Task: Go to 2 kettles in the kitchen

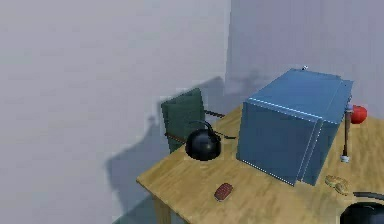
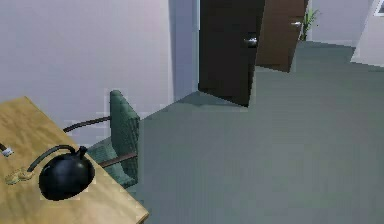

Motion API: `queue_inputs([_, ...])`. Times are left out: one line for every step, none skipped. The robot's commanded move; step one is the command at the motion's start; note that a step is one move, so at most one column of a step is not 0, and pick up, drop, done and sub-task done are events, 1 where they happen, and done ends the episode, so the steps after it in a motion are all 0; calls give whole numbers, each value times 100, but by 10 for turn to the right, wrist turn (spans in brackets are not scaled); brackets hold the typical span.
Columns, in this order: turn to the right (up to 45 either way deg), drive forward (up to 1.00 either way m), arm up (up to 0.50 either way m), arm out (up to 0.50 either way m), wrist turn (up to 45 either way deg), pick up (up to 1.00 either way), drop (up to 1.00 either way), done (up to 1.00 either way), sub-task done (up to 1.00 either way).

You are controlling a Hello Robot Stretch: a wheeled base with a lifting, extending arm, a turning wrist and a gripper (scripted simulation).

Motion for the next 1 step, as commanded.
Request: queue_inputs([0,0,0,0,0,0,0,100,0])
